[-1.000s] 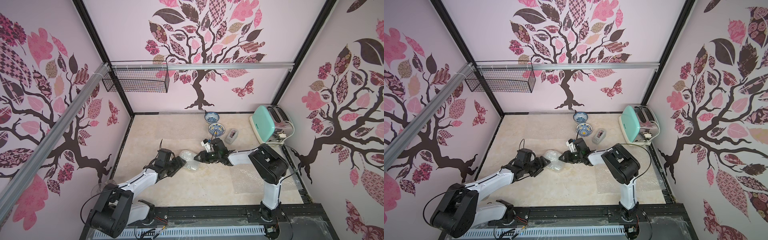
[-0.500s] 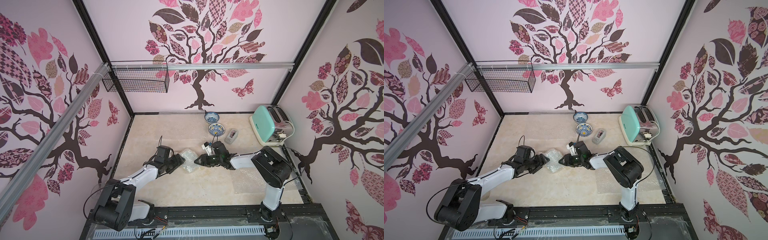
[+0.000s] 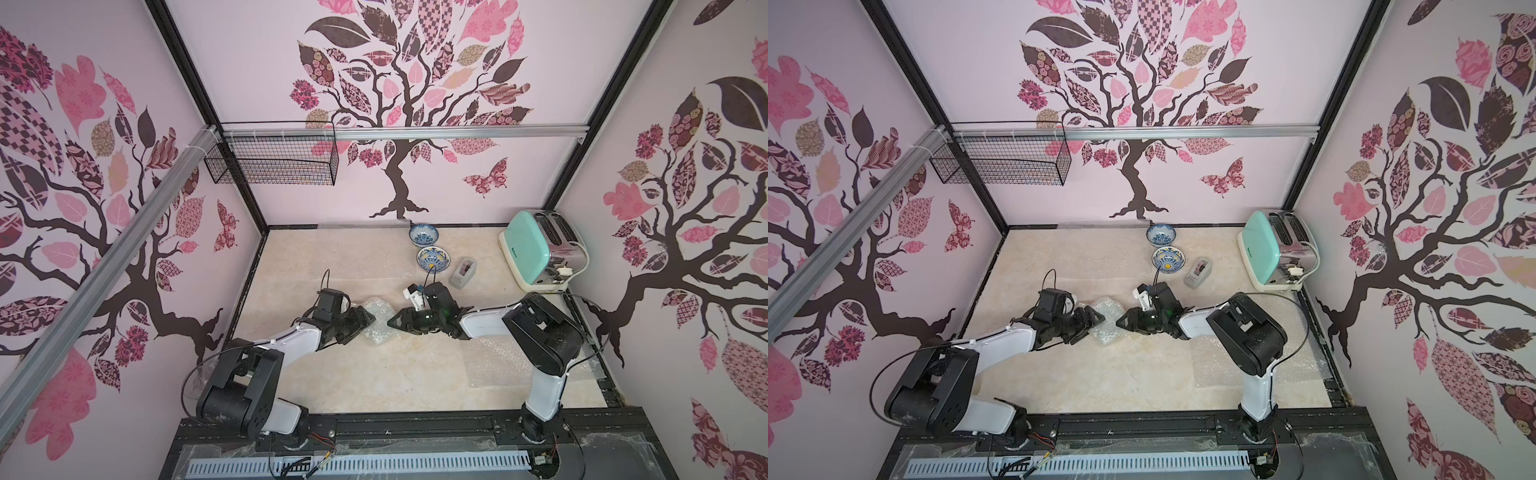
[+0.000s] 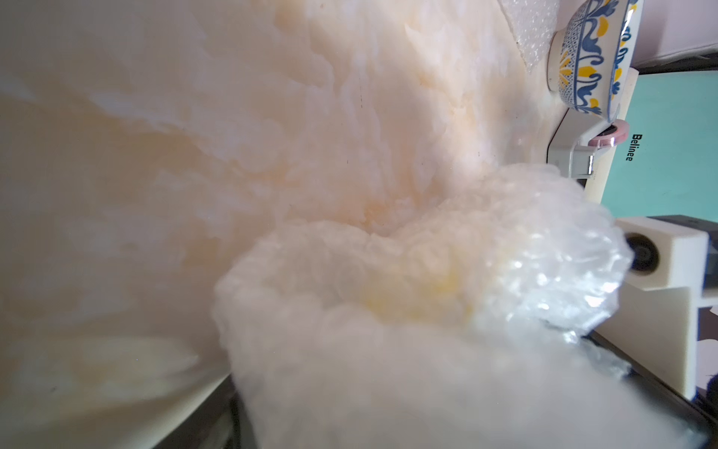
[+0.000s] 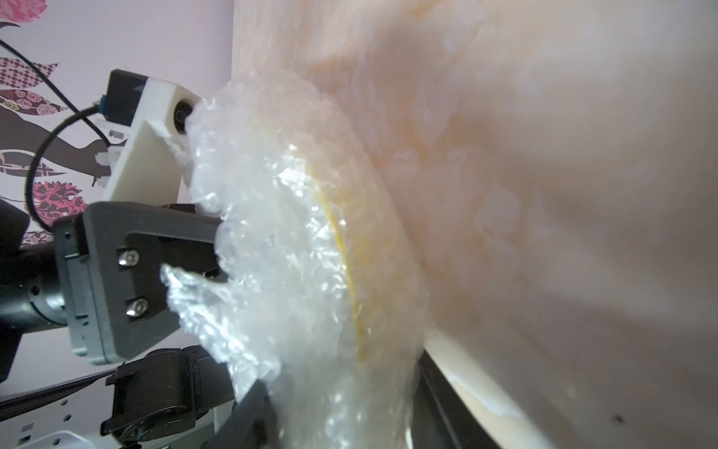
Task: Wrap bowls in bubble wrap
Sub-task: Wrap the bowl in bubble wrap.
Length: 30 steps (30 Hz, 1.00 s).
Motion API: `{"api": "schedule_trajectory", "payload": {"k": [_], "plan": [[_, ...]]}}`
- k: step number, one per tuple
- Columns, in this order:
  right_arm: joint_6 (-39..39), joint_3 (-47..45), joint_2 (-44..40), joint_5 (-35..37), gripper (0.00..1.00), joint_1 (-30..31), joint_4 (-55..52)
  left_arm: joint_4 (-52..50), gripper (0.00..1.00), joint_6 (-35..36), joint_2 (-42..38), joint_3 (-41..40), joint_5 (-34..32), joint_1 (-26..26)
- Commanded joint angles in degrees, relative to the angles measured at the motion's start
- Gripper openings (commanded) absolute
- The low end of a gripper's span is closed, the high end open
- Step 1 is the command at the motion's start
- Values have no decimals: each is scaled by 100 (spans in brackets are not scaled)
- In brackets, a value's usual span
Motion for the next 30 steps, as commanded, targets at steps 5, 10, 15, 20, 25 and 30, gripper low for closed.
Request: {"api": "schedule_trajectory", "payload": {"k": [5,10,15,20,25,30], "plan": [[-877,264,-391,555,70,48,-959,79,75,202,67,82,-74,22],[-2024,651,-697,944,79,51,-1694,16,75,256,76,91,-63,16],[-2859,1123,-692,963,86,104,-2210,-47,74,330,77,141,-64,20],[-3114,1662,-308,1004,86,167,-2685,-48,74,353,82,157,-43,19],[-3117,1958,38,1226,79,157,-2777,-74,74,392,76,169,-27,17],[-2981,1958,168,1464,73,50,-2745,-84,74,409,39,138,-37,16]]}}
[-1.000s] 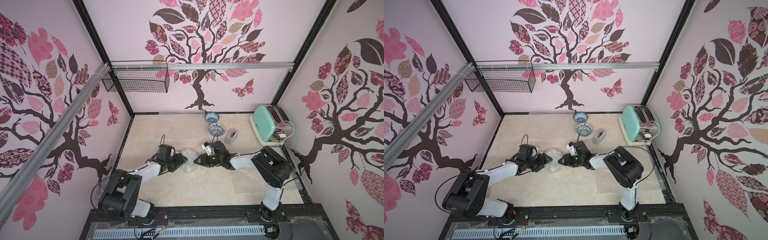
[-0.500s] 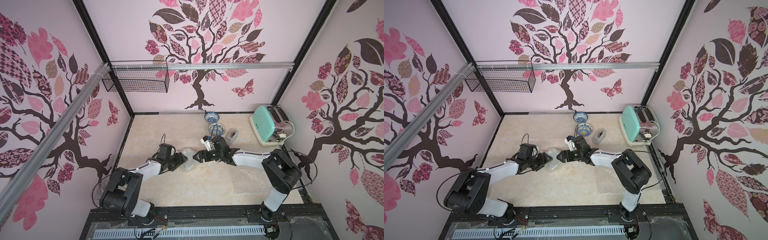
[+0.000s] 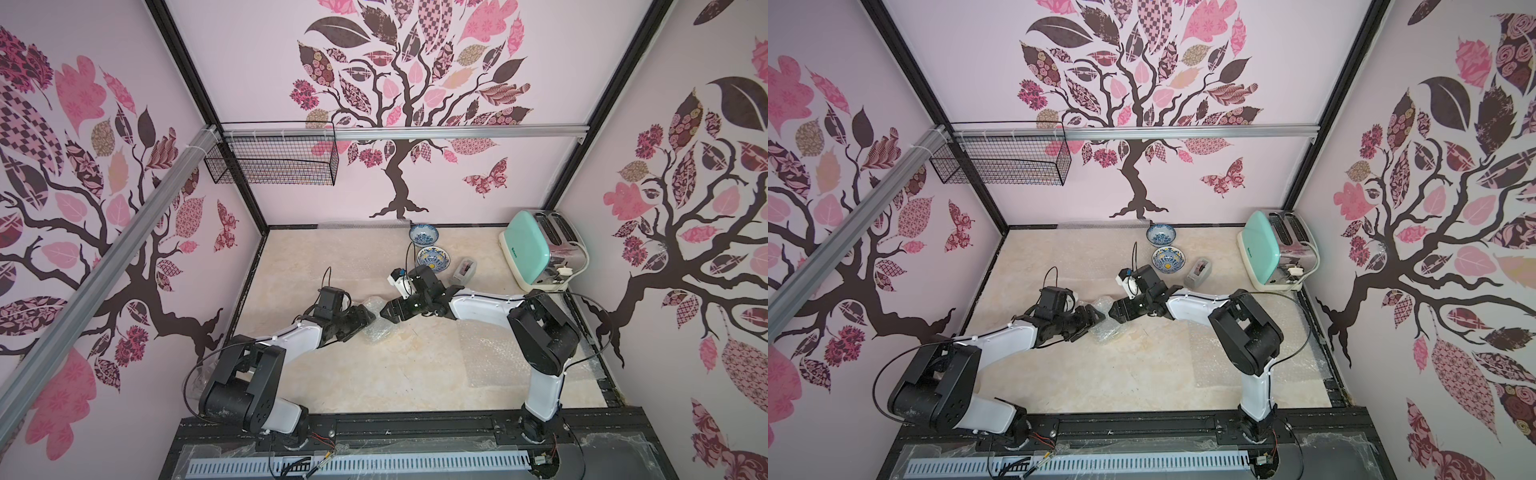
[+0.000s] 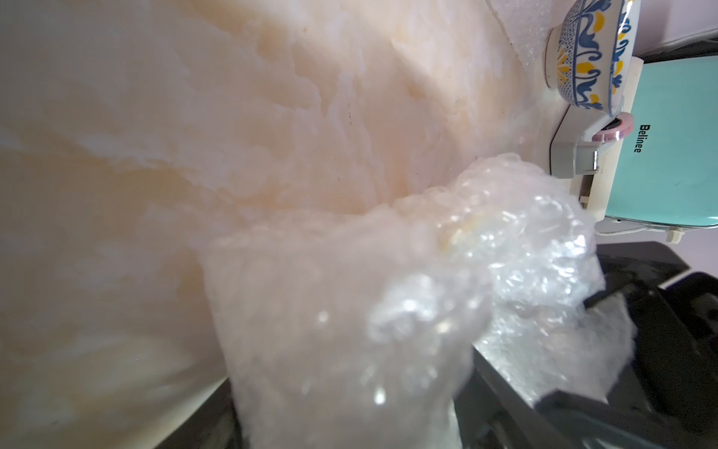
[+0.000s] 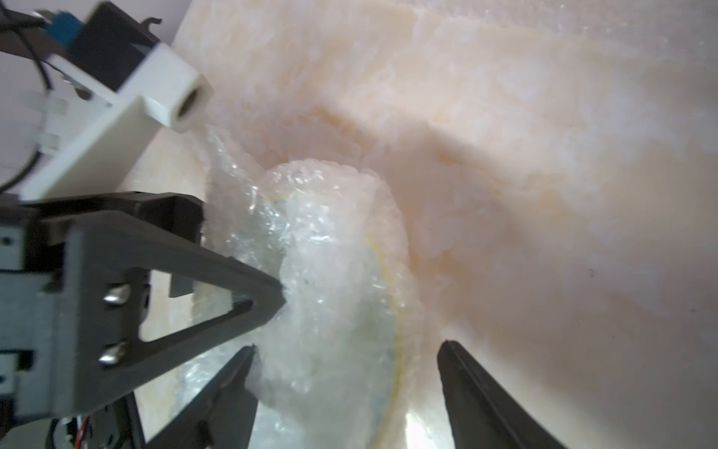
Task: Wrap bowls in bubble wrap
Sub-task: Wrap the bowl in bubble wrap.
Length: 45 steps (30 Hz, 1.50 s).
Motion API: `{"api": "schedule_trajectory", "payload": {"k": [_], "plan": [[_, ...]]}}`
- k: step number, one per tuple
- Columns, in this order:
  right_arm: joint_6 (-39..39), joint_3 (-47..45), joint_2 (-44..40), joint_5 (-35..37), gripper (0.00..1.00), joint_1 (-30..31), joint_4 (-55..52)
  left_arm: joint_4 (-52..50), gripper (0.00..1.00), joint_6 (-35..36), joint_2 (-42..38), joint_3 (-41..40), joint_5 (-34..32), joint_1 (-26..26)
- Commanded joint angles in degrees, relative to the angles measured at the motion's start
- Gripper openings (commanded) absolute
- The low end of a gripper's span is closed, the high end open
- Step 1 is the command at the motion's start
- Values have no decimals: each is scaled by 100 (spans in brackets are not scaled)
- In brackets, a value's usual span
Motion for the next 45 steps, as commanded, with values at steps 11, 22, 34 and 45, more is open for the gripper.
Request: {"api": "schedule_trajectory", "payload": {"k": [11,22,34,45], "plan": [[532,-95,122,-294,55,-266,239,163,76,19,-108,-69,19,10],[595,-169,144,-307,49,-270,236,660,76,-90,105,-150,378,10],[515,-101,-513,-25,63,-335,-16,545,76,42,225,-130,220,9],[972,-830,-1412,350,64,-1385,563,454,76,101,57,-145,236,16]]}}
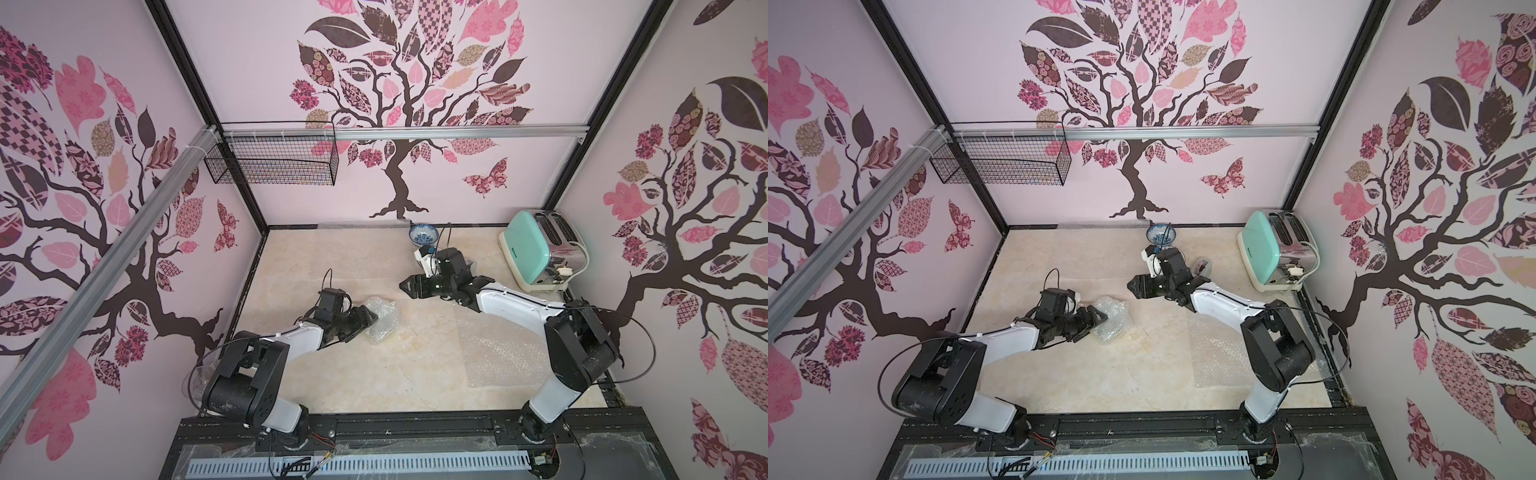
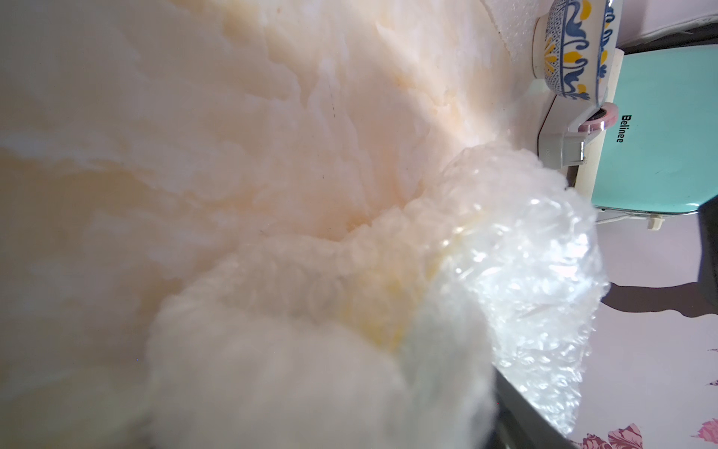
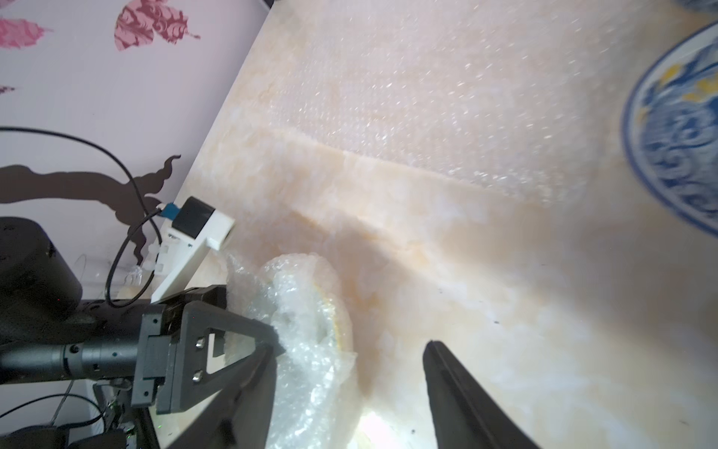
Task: Wrap bowls in bubble wrap
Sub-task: Wrap the bowl in bubble wrap, then tear off the tape using the Tape Cutter.
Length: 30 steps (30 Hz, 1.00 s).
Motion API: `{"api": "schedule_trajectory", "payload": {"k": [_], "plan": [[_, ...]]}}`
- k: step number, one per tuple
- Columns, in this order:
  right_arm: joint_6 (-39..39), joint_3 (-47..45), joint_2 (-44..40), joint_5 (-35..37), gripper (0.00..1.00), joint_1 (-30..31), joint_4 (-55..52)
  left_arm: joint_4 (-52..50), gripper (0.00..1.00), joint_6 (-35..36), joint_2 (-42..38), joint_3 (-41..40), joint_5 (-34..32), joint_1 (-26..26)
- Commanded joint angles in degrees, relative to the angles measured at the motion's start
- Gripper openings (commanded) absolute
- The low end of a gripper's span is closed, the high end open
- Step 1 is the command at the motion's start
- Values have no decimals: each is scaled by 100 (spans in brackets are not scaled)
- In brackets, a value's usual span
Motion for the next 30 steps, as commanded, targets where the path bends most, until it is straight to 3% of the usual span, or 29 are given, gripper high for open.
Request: {"api": "schedule_trajectory", "payload": {"k": [1,8,14,30], "plan": [[433,-479,-166,153,62,-516,417,-52,76,128,-122,14,-14,8],[1659,-1395,-427,-333,57,-1868,1514,-74,76,166,-124,10,-14,7],[1933,-1701,-472,-224,54,-2445,1831,-53,76,164,-85,23,4,7],[2146,-643,840,-680,48,-2678,1910,-105,75,195,-102,47,-34,7]]}}
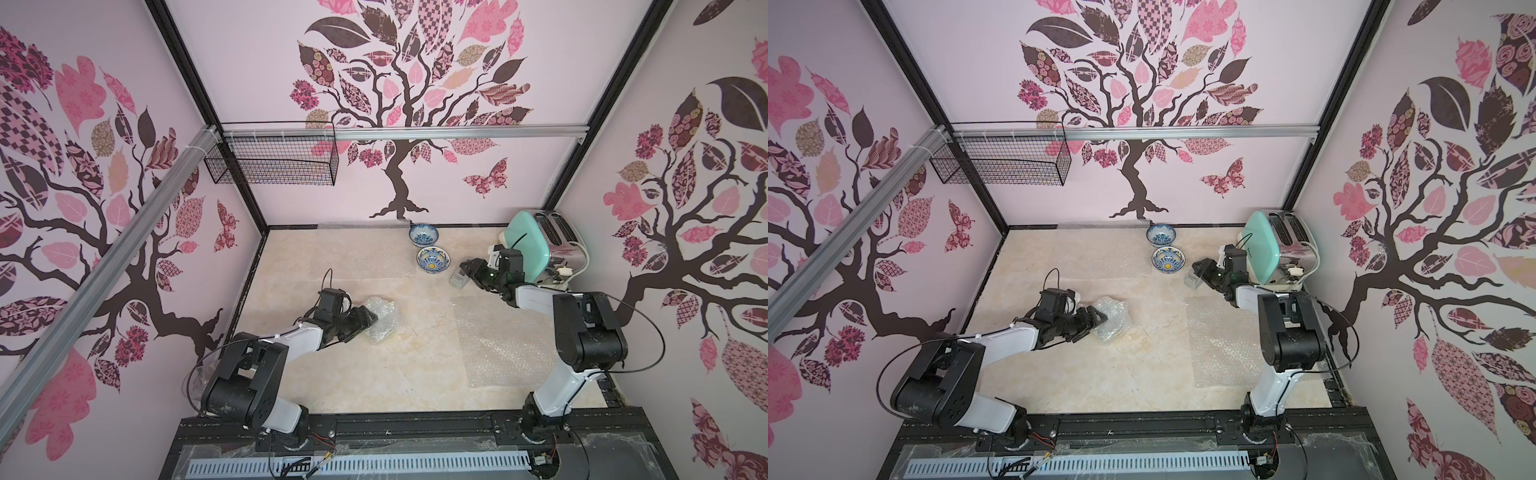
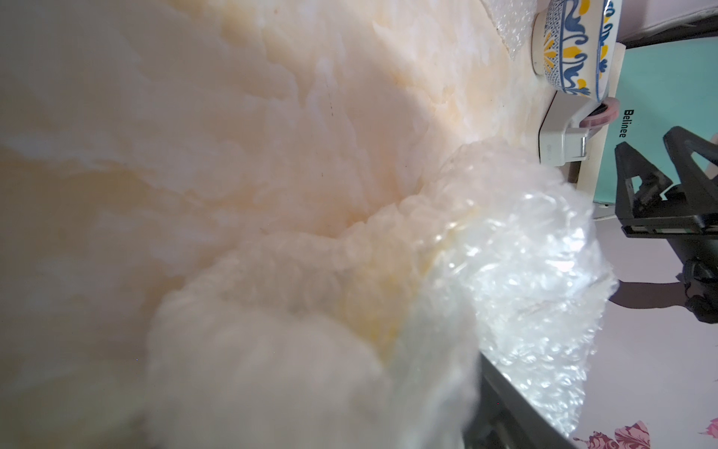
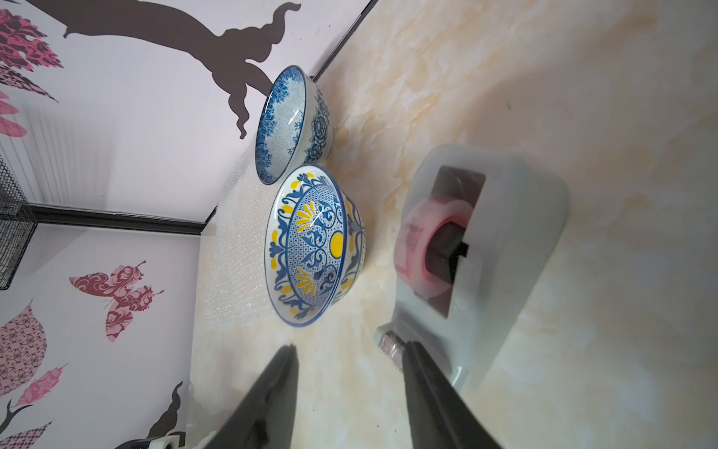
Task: Wrap bowls in bubble wrap
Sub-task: Tear off the tape using the Tape Cutter.
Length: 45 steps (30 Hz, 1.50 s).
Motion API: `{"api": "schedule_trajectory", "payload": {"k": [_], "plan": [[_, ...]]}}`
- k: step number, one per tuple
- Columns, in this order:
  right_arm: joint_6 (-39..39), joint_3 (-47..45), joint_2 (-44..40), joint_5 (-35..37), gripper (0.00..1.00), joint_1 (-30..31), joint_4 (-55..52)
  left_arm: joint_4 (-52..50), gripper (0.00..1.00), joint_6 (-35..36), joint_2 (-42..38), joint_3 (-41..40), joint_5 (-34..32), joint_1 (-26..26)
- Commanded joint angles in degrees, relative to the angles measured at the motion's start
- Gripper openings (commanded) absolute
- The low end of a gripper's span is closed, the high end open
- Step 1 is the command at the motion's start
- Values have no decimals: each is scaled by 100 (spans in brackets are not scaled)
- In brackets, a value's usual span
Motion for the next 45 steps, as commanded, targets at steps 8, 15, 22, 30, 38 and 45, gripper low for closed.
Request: {"api": "schedule_trajectory", "payload": {"k": [8,15,22,30,38,45], "plan": [[49,293,419,-142,48,-37,-29,-7,75,87,-18,55,-1,8],[133,307,670,-219,47,-41,56,-18,75,95,-7,38,-1,7],[323,320,907,-444,47,-44,235,-14,75,93,12,38,13,-2],[615,267,917,-728,45,-45,504,-9,75,94,12,34,8,-2],[953,228,1006,-1025,40,-63,871,-2,75,80,52,32,17,-11],[1122,207,1136,-1196,37,-63,1069,4,75,94,83,44,26,-15]]}}
